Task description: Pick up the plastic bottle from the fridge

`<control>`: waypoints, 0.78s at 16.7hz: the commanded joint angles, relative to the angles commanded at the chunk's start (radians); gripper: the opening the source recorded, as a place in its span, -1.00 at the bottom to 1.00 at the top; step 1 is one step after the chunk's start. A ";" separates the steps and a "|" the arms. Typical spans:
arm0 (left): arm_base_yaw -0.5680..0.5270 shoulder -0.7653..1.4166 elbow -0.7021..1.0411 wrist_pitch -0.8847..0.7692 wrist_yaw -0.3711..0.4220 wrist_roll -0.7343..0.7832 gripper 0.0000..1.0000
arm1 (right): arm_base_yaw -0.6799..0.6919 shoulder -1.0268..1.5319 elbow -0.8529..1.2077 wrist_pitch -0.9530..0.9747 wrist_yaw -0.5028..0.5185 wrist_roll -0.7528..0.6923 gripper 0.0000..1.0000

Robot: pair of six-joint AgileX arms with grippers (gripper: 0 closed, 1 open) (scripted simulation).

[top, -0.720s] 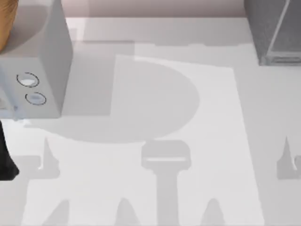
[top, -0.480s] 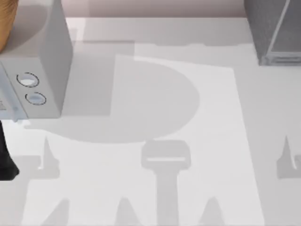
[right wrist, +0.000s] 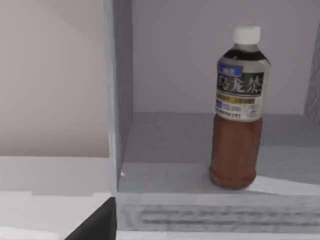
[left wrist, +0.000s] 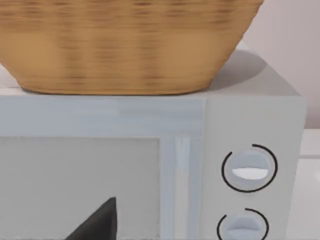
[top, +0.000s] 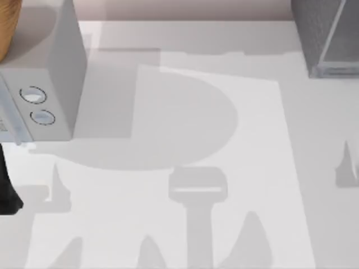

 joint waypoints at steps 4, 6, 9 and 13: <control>0.000 0.000 0.000 0.000 0.000 0.000 1.00 | -0.114 0.420 0.030 0.348 -0.109 0.007 1.00; 0.000 0.000 0.000 0.000 0.000 0.000 1.00 | -0.168 0.615 0.044 0.509 -0.162 0.011 1.00; 0.000 0.000 0.000 0.000 0.000 0.000 1.00 | -0.242 0.863 0.067 0.729 -0.234 0.015 1.00; 0.000 0.000 0.000 0.000 0.000 0.000 1.00 | -0.316 1.111 0.099 0.964 -0.308 0.018 1.00</control>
